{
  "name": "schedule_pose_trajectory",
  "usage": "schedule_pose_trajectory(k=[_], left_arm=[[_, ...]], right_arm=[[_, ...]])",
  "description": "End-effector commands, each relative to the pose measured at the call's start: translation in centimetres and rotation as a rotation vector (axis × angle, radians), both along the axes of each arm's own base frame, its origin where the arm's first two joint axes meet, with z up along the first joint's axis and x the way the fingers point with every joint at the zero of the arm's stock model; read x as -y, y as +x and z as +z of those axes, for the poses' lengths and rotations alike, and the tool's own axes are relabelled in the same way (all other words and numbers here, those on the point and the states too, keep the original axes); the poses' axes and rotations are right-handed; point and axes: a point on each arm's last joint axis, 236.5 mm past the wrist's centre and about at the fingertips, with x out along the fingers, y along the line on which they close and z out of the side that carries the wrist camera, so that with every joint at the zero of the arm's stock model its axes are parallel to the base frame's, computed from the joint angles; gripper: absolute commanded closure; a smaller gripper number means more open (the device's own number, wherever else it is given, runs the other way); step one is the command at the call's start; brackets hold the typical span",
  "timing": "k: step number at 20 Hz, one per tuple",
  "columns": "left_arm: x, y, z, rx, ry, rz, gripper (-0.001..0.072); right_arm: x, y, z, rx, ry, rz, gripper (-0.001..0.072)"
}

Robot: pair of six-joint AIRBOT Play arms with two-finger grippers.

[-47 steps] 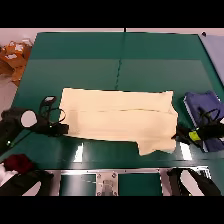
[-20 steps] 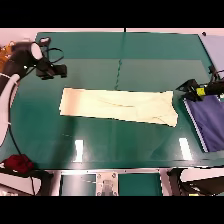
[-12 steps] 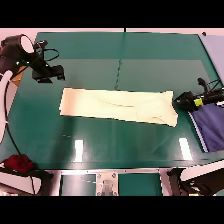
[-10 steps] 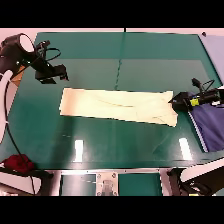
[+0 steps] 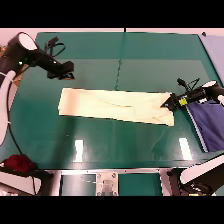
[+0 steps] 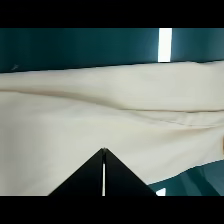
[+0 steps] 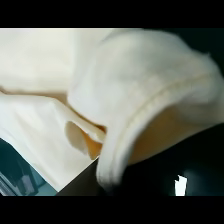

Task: Fold the shirts.

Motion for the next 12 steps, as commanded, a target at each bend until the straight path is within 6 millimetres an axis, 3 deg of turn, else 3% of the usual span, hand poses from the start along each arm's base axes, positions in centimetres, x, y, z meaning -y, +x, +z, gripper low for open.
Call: schedule_pose_trajectory(k=[1, 5, 8, 10, 12], left_arm=[[6.2, -0.1, -1.7, 0.047, -0.035, -0.08, 0.0689], [19.4, -3.0, -7.9, 0.099, -0.073, -0.225, 0.0689], [28.5, -5.9, -10.2, 0.14, -0.196, -0.275, 0.0689], [31.7, -6.8, -11.0, 0.155, -0.251, -0.247, 0.0689], [33.3, -6.9, -11.6, 0.146, -0.297, -0.199, 0.0689]], right_arm=[[-0.8, 1.3, 4.1, 0.084, 0.004, -0.003, 0.0694], [-1.6, 1.3, 12.5, 0.205, -0.019, 0.021, 0.0694], [-3.7, 0.5, 19.1, 0.31, -0.028, 0.067, 0.0694], [-5.0, -0.1, 22.3, 0.347, -0.043, 0.097, 0.0694], [-6.2, -0.5, 24.5, 0.369, -0.05, 0.134, 0.0694]])
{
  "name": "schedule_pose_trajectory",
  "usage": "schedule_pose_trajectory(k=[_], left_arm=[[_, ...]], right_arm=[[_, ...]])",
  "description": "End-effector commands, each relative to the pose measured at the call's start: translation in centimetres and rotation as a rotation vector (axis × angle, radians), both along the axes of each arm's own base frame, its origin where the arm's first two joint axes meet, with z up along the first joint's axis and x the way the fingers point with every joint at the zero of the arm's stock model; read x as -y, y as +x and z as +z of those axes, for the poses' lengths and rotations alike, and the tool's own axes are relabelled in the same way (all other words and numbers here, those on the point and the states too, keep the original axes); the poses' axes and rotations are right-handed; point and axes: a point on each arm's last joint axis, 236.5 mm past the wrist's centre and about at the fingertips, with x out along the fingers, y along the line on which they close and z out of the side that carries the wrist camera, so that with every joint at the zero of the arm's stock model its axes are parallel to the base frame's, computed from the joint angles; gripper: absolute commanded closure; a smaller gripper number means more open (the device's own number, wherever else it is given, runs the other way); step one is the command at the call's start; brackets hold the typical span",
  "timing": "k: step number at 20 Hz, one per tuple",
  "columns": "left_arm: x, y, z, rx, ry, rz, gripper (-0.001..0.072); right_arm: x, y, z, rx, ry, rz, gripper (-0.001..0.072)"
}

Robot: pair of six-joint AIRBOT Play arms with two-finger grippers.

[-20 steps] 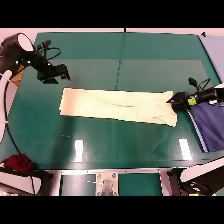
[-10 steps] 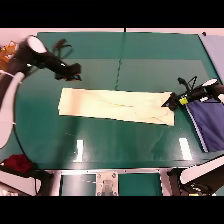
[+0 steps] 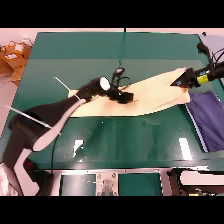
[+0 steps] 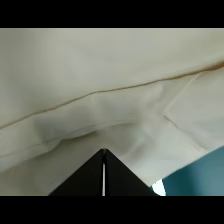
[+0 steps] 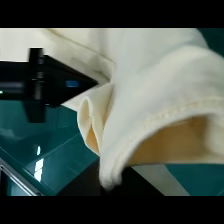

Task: Fold the shirts.

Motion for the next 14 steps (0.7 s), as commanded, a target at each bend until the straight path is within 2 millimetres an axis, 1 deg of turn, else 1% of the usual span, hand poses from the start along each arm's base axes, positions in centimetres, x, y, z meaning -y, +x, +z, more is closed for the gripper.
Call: schedule_pose_trajectory(k=[1, 3, 5, 7, 8, 10, 12, 14], left_arm=[[4.7, -0.6, -1.0, -0.003, -0.11, 0.072, 0.0689], [5.0, -0.4, -1.2, -0.017, -0.126, 0.087, 0.0689], [5.0, -0.5, -0.9, -0.012, -0.125, 0.07, 0.0688], [4.3, -0.9, -0.6, -0.02, -0.105, -0.006, 0.0689], [3.4, -1.3, 0.1, -0.049, -0.094, -0.065, 0.0689], [0.1, -1.4, 2.3, -0.103, -0.061, -0.172, 0.069], [-5.1, 0.0, 4.9, -0.106, 0.016, -0.233, 0.069], [-11.0, 2.3, 7.9, -0.078, 0.109, -0.22, 0.069]], right_arm=[[-2.3, -1.2, 4.6, 0.038, -0.012, 0.043, 0.0694], [-3.0, -1.1, 5.2, 0.052, -0.016, 0.06, 0.0693], [-3.2, -1.1, 5.0, 0.05, -0.016, 0.066, 0.0694], [-3.1, -0.8, 4.9, 0.056, -0.02, 0.058, 0.0694], [-3.1, -0.7, 4.9, 0.058, -0.02, 0.055, 0.0693], [-3.3, -0.6, 5.1, 0.065, -0.012, 0.053, 0.0694], [-4.4, -0.5, 5.5, 0.059, 0.015, 0.052, 0.0694], [-6.1, -0.2, 5.5, 0.064, 0.026, 0.057, 0.0694]])
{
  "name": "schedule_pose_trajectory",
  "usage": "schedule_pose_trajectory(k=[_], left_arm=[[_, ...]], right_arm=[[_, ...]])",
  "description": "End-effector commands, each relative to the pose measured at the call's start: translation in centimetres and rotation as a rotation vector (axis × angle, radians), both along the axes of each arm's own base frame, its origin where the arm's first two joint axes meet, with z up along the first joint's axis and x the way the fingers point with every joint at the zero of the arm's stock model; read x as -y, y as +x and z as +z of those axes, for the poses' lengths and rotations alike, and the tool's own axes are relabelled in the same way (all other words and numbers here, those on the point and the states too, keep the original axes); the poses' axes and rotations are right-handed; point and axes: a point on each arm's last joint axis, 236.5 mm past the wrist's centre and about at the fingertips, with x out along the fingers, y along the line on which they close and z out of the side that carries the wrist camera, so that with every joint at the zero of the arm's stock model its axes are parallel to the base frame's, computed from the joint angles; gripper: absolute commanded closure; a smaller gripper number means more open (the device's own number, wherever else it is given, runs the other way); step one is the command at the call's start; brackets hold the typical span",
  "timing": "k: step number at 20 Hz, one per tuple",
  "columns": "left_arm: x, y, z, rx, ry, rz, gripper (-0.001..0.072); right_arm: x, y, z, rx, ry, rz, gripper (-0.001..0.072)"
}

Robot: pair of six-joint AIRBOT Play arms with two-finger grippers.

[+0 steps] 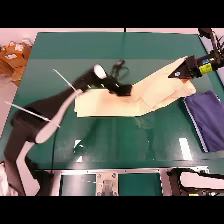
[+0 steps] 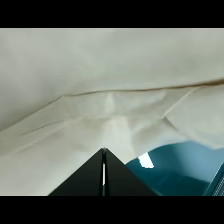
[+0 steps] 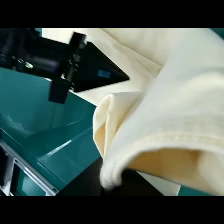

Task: Fold the shirts.

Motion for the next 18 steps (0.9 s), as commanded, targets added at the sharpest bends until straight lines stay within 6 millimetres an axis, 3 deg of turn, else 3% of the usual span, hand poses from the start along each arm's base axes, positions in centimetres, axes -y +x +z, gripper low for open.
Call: schedule_pose_trajectory(k=[1, 4, 7, 10, 13, 14, 15, 17, 18], left_arm=[[-10.4, 1.4, 4.3, 0.001, 0.178, -0.06, 0.0689], [-17.1, 3.3, 9.2, 0.044, 0.2, 0.02, 0.0689], [-22.2, 4.3, 12.8, 0.111, 0.197, 0.104, 0.0689], [-25.5, 4.5, 14.7, 0.15, 0.206, 0.14, 0.0689], [-27.8, 4.9, 14.8, 0.164, 0.217, 0.163, 0.0689], [-28.2, 4.9, 14.8, 0.163, 0.219, 0.163, 0.0689], [-28.2, 4.8, 14.7, 0.164, 0.226, 0.151, 0.0689], [-28.5, 4.8, 14.5, 0.168, 0.24, 0.146, 0.0689], [-28.5, 4.8, 14.5, 0.174, 0.241, 0.141, 0.0689]], right_arm=[[-2.9, 0.8, 0.2, 0.01, 0.028, -0.007, 0.0693], [-8.4, 1.4, -1.4, -0.01, 0.051, 0.017, 0.0693], [-16.8, 1.7, -3.8, -0.019, 0.082, 0.068, 0.0693], [-26.4, 1.6, -7.2, -0.016, 0.139, 0.093, 0.0694], [-35.5, 2.5, -11.9, -0.025, 0.258, 0.006, 0.0667], [-37.7, 2.8, -13.8, -0.029, 0.282, -0.038, 0.0457], [-39.5, 3.0, -15.6, -0.038, 0.296, -0.075, 0.0181], [-39.9, 4.0, -16.3, -0.053, 0.318, -0.109, 0.016], [-38.9, 4.9, -15.6, -0.052, 0.325, -0.118, 0.016]])
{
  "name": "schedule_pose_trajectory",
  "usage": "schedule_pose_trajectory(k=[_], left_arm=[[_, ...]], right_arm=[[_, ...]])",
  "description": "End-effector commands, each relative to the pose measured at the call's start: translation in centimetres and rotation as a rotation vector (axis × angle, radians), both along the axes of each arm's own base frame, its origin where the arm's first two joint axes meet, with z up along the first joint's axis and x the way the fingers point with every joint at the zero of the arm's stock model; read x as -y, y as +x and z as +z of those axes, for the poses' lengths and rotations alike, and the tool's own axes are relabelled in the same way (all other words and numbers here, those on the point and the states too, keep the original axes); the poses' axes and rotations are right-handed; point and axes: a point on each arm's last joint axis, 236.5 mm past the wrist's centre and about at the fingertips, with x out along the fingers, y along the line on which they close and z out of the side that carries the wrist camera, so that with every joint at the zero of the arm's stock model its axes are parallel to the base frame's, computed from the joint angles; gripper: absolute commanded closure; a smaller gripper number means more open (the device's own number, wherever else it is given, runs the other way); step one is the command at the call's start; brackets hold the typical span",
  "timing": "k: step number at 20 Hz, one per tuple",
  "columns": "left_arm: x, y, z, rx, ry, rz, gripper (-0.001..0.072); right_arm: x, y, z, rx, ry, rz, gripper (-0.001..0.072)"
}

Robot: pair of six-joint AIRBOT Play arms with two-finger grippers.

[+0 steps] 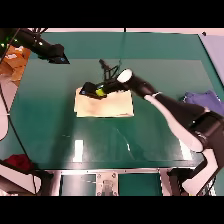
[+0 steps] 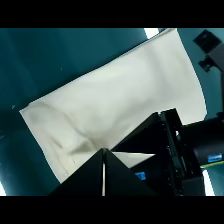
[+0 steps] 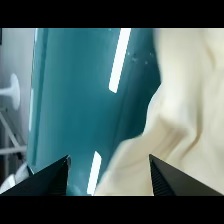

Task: Fold the shirts.

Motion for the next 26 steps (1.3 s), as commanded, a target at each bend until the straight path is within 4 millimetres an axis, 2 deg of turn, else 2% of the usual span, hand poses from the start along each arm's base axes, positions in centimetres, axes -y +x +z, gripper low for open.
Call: schedule_pose_trajectory(k=[1, 4, 6, 8, 10, 12, 14, 17, 19, 21, 22, 23, 24, 26], left_arm=[[-0.8, -0.1, -0.1, 0.01, 0.021, -0.013, 0.0689], [-0.9, 0.0, -0.1, 0.011, 0.022, -0.011, 0.0689], [-0.9, -0.1, -0.1, 0.009, 0.024, -0.012, 0.0689], [-0.9, -0.1, -0.1, 0.009, 0.024, -0.012, 0.0689], [-1.0, 0.1, -0.4, 0.011, 0.027, -0.004, 0.0689], [-1.0, 0.2, -1.3, -0.006, 0.026, 0.006, 0.0689], [-1.1, 0.2, -2.3, -0.026, 0.027, 0.014, 0.0689], [-1.4, 0.6, -2.5, -0.021, 0.036, 0.033, 0.0689], [-1.6, 0.7, -2.5, -0.017, 0.042, 0.037, 0.0689], [-1.7, 0.7, -2.6, -0.018, 0.046, 0.038, 0.0689], [-1.7, 0.6, -2.6, -0.022, 0.047, 0.035, 0.0689], [-1.6, 0.5, -2.6, -0.026, 0.048, 0.033, 0.0689], [-1.6, 0.4, -2.7, -0.03, 0.048, 0.031, 0.0689], [-1.6, 0.0, -2.8, -0.046, 0.051, 0.022, 0.0689]], right_arm=[[0.2, 2.8, -0.3, -0.012, 0.05, -0.097, 0.016], [7.9, 5.3, 2.9, -0.022, 0.057, -0.075, 0.0161], [15.1, 6.2, 3.1, -0.054, -0.005, -0.066, 0.0161], [22.3, 6.1, 1.1, -0.109, -0.117, -0.07, 0.0161], [27.6, 4.9, -2.2, -0.201, -0.202, -0.097, 0.0161], [29.8, 3.3, -5.6, -0.271, -0.224, -0.12, 0.0161], [29.5, 1.6, -8.3, -0.305, -0.235, -0.111, 0.0161], [26.9, 0.2, -10.9, -0.304, -0.254, -0.096, 0.0161], [23.5, 0.0, -11.0, -0.29, -0.209, -0.074, 0.016], [20.2, 0.4, -10.1, -0.267, -0.145, -0.079, 0.0166], [18.7, 0.7, -9.0, -0.252, -0.101, -0.078, 0.0396], [17.5, 1.3, -7.2, -0.216, -0.047, -0.058, 0.068], [16.8, 1.9, -5.3, -0.194, -0.009, -0.044, 0.0694], [17.5, 4.1, -1.3, -0.137, 0.02, -0.058, 0.0695]])
